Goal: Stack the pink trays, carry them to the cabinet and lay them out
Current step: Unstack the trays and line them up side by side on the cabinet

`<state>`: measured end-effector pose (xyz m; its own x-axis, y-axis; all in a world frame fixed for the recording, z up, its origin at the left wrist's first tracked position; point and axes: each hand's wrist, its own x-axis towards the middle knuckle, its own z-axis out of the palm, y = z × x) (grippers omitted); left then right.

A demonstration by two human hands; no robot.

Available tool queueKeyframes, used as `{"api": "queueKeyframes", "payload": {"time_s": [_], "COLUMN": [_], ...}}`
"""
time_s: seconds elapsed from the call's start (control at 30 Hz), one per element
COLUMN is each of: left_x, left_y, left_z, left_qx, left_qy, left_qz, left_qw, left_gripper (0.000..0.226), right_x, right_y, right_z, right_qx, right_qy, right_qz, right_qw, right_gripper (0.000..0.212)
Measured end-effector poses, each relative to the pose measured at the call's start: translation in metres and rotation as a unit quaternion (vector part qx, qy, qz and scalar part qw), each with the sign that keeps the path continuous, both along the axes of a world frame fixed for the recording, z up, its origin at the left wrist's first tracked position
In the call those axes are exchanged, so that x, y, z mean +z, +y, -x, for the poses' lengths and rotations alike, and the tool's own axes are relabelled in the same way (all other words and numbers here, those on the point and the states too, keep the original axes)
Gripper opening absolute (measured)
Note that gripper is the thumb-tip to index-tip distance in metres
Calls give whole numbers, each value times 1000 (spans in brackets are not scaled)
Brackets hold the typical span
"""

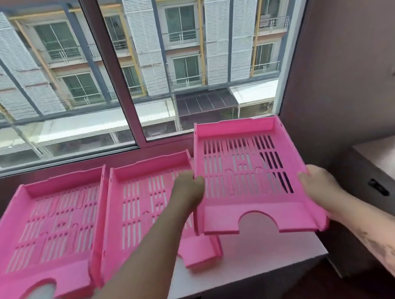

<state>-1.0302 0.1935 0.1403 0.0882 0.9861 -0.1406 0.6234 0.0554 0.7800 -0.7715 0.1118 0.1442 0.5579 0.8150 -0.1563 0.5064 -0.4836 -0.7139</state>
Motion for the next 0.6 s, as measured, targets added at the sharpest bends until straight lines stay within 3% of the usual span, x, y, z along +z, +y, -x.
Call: {"api": "queueKeyframes", "payload": {"time_s": [0.17,0.23,0.3,0.5,0.6], "left_x": [-9,-21,-35,-87,-104], "left_y": [-14,-22,-34,-76,-88], "left_z": [-23,-16,-4,34,44], "left_qx": [-43,-28,20,43,23], "left_qy": [-35,-40,-25,99,189], "left_qz": [1,-8,-6,-8,-10], "left_qw": [998,999,999,994,982], "left_gripper": [34,31,48,54,59], "right_x": [-6,-13,-24,-65,-78], "right_y": [-10,-9,-3,5,5], "right_z": [-38,-46,-52,-54,-51], "right_qx": [3,11,25,59,75], "right_qy": [16,29,29,45,2], "right_qz": [8,18,26,52,77], "right_qw": [1000,999,999,996,994], "right_gripper": [25,27,27,25,32]}}
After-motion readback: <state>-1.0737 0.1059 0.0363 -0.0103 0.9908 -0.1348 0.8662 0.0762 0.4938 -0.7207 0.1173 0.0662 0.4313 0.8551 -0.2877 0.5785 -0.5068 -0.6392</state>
